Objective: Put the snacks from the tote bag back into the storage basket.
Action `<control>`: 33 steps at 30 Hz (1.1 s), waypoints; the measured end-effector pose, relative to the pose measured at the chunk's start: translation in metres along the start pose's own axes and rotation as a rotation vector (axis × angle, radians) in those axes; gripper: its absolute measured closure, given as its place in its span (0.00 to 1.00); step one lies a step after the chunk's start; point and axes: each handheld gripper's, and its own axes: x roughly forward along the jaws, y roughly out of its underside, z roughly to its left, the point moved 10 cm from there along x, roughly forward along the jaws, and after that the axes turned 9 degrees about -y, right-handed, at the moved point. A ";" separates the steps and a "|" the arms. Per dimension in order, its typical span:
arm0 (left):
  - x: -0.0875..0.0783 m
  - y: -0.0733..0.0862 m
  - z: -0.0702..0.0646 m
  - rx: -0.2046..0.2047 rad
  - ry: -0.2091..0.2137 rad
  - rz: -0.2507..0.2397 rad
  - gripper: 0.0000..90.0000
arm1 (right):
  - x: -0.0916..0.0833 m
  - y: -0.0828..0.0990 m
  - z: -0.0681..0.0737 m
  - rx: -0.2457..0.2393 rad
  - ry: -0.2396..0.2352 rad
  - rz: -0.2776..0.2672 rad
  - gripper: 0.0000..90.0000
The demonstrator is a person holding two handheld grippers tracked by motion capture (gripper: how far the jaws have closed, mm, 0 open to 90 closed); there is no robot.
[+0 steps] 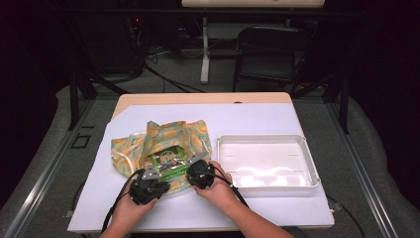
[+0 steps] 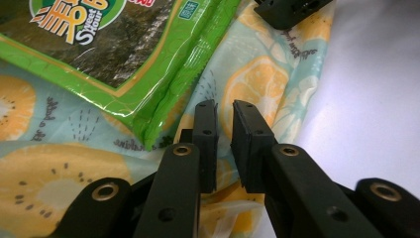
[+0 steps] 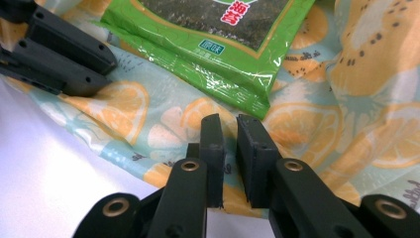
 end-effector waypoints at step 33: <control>-0.026 -0.021 0.020 -0.100 -0.018 -0.127 0.68 | -0.015 -0.015 0.000 0.042 -0.026 -0.116 0.77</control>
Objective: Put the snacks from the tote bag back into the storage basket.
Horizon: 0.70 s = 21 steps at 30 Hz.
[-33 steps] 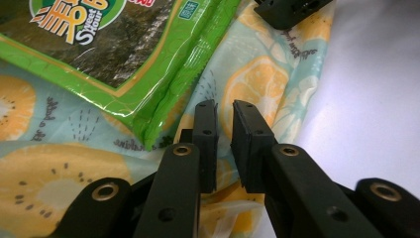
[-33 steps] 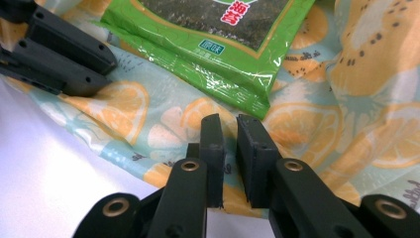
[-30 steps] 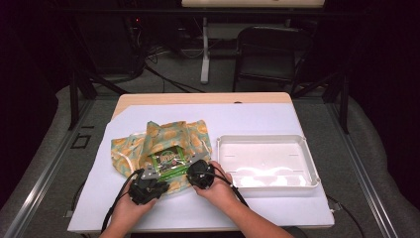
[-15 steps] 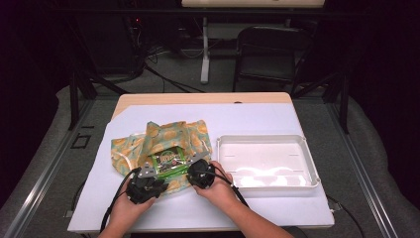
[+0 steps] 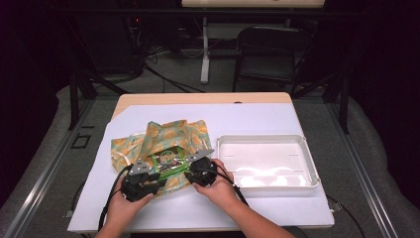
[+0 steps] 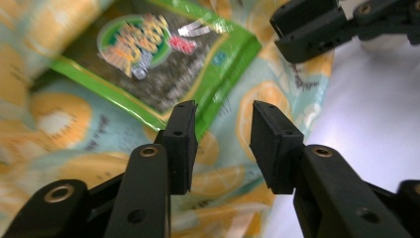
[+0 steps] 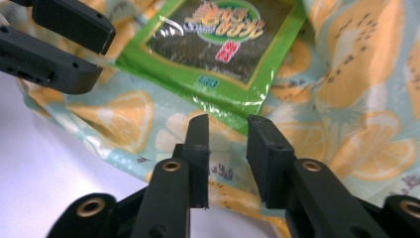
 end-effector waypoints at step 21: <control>0.006 -0.055 0.031 -0.184 -0.040 -0.099 0.66 | -0.008 -0.047 -0.013 0.023 -0.021 -0.097 0.66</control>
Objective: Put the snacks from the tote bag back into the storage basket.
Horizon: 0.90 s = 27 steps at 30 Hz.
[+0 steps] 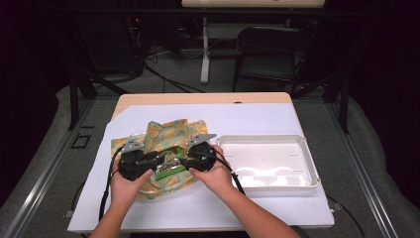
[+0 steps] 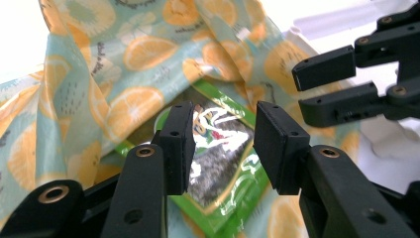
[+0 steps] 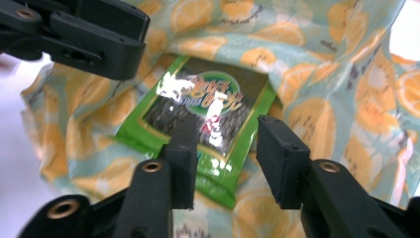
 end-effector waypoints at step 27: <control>0.023 0.013 0.023 -0.127 -0.050 0.113 0.61 | 0.035 0.006 -0.022 0.115 0.052 0.117 0.88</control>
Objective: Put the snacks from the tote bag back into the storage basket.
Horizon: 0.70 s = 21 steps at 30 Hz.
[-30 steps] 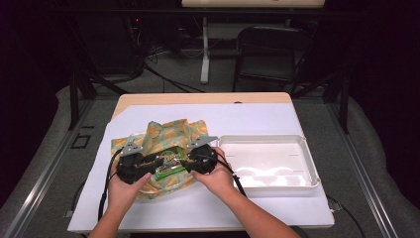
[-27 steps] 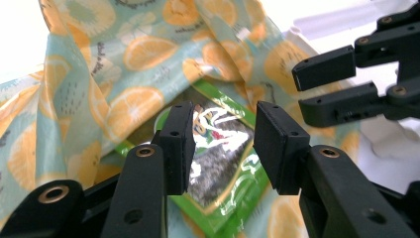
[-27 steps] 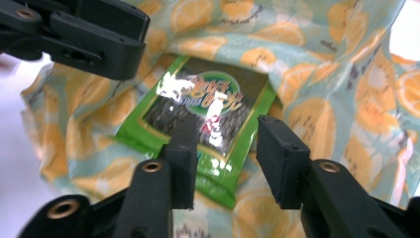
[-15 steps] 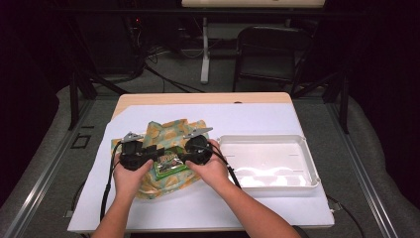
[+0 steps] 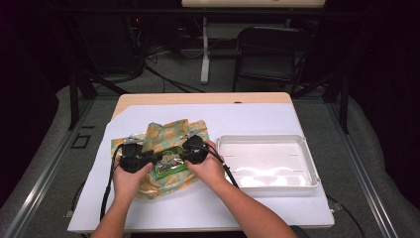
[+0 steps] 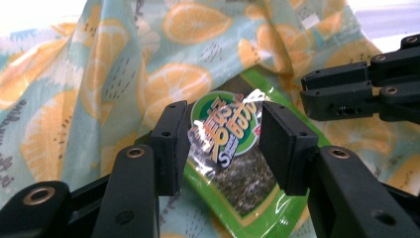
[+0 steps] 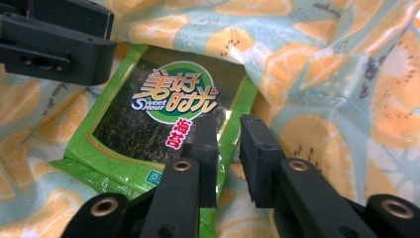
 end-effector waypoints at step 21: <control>0.011 0.020 0.009 -0.089 0.021 0.095 0.54 | 0.010 0.005 -0.003 0.009 0.032 0.026 0.96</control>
